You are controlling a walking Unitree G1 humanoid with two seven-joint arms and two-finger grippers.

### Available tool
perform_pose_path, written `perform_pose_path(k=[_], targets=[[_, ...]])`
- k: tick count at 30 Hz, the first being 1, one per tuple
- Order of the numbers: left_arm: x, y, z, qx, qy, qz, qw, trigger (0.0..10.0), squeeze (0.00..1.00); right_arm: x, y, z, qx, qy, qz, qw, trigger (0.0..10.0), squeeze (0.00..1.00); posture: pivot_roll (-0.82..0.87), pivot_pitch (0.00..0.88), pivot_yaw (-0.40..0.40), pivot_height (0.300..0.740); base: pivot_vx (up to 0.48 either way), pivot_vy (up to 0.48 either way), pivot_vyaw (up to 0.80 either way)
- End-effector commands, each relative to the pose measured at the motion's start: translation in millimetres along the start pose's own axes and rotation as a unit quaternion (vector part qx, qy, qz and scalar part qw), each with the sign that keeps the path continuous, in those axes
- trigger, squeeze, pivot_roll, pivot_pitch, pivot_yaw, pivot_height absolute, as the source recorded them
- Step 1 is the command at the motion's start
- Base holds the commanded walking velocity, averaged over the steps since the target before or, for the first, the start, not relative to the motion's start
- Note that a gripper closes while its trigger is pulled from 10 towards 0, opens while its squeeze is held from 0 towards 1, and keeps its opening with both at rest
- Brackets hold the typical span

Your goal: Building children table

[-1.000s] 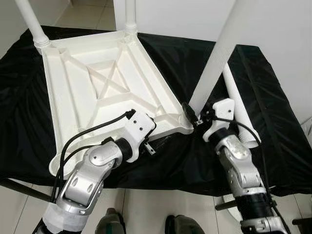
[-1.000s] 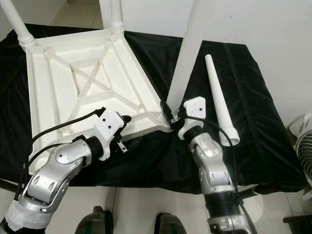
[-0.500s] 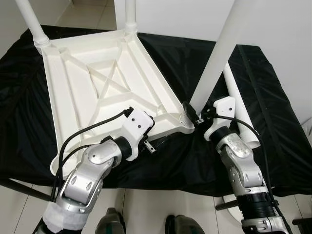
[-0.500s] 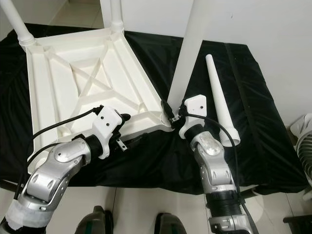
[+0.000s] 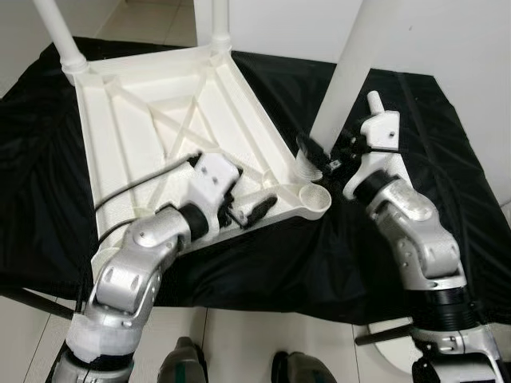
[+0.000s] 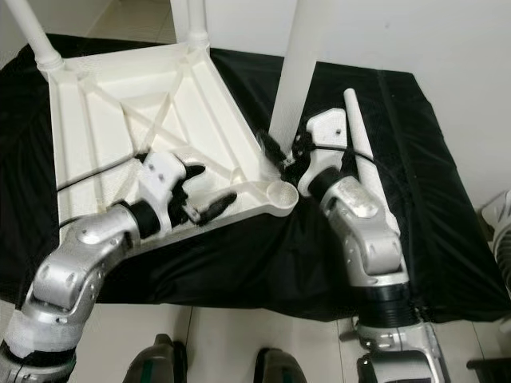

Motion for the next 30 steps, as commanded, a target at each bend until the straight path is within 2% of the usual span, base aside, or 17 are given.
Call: perform_pose_path(k=[1, 3, 5, 7, 8, 11, 12, 17, 19, 20, 23, 30], targets=[[0.9, -2.2, 2.3, -0.003, -0.005, -0.021, 1.000, 10.0, 0.00, 1.3, 0.6, -3.0, 0.017, 0.005, 0.001, 1.000, 10.0, 0.00, 0.08, 0.054, -0.042, 0.740, 0.000, 0.000, 0.00], [6.4, -4.7, 4.5, -0.003, 0.001, -0.026, 1.000, 10.0, 0.00, -1.7, -1.1, -4.0, 0.032, 0.000, 0.001, 0.999, 10.0, 0.00, 0.07, 0.053, -0.042, 0.740, 0.000, 0.000, 0.00], [28.7, -1.9, 9.9, -0.034, 0.026, -0.032, 0.999, 10.0, 0.00, -13.3, -12.0, -9.5, 0.089, -0.017, -0.010, 0.996, 10.0, 0.00, 0.07, 0.045, -0.041, 0.740, 0.000, 0.000, 0.00], [28.7, -1.9, 9.9, -0.034, 0.026, -0.032, 0.999, 10.0, 0.00, -13.3, -12.0, -9.5, 0.089, -0.017, -0.010, 0.996, 10.0, 0.00, 0.07, 0.045, -0.041, 0.740, 0.000, 0.000, 0.00], [39.1, 2.5, 12.8, -0.055, 0.038, -0.039, 0.997, 10.0, 0.00, -17.8, -17.9, -12.3, 0.116, -0.025, -0.011, 0.993, 10.0, 0.00, 0.07, 0.045, -0.041, 0.740, 0.000, 0.000, 0.00], [46.2, 7.6, 14.4, -0.076, 0.047, -0.040, 0.995, 10.0, 0.00, -21.1, -22.2, -14.3, 0.133, -0.031, -0.012, 0.991, 10.0, 0.00, 0.07, 0.032, -0.036, 0.740, 0.000, 0.000, 0.00], [52.1, 13.5, 15.6, -0.097, 0.052, -0.045, 0.993, 10.0, 0.00, -23.4, -25.3, -15.8, 0.145, -0.036, -0.010, 0.989, 10.0, 0.00, 0.07, 0.028, -0.033, 0.740, 0.000, 0.000, 0.00], [60.5, 26.2, 15.2, -0.141, 0.058, -0.050, 0.987, 10.0, 0.00, -26.5, -30.8, -17.5, 0.165, -0.041, -0.007, 0.985, 10.0, 0.00, 0.07, 0.016, -0.026, 0.740, 0.000, 0.000, 0.00], [68.9, 36.6, 13.6, -0.183, 0.063, -0.063, 0.979, 10.0, 0.00, -27.4, -34.6, -17.8, 0.181, -0.040, -0.003, 0.983, 10.0, 0.00, 0.07, 0.007, -0.021, 0.740, 0.000, 0.000, 0.00], [68.9, 36.6, 13.6, -0.183, 0.063, -0.063, 0.979, 10.0, 0.00, -27.4, -34.6, -17.8, 0.181, -0.040, -0.003, 0.983, 10.0, 0.00, 0.07, 0.007, -0.021, 0.740, 0.000, 0.000, 0.00], [71.7, 47.0, 8.5, -0.229, 0.055, -0.039, 0.971, 10.0, 0.00, -31.2, -33.9, -15.6, 0.187, -0.041, -0.004, 0.981, 10.0, 0.00, 0.07, 0.005, -0.020, 0.740, 0.000, 0.000, 0.00], [76.4, 51.8, 9.7, -0.249, 0.052, -0.044, 0.966, 10.0, 0.00, -31.8, -35.9, -12.1, 0.200, -0.036, 0.002, 0.979, 10.0, 0.00, 0.08, 0.000, -0.017, 0.740, 0.000, 0.000, 0.00]])
Point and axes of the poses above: a point about 5 cm out from each wrist's last joint towards the gripper, its own z axis pointing out of the wrist towards the gripper, its own x axis along the axis of the wrist's last joint, y = z × x, the point moved 6 cm from there along z, pointing out of the wrist towards the gripper, and after that the axes turned 15 degrees about -z, right-handed, at the moved point
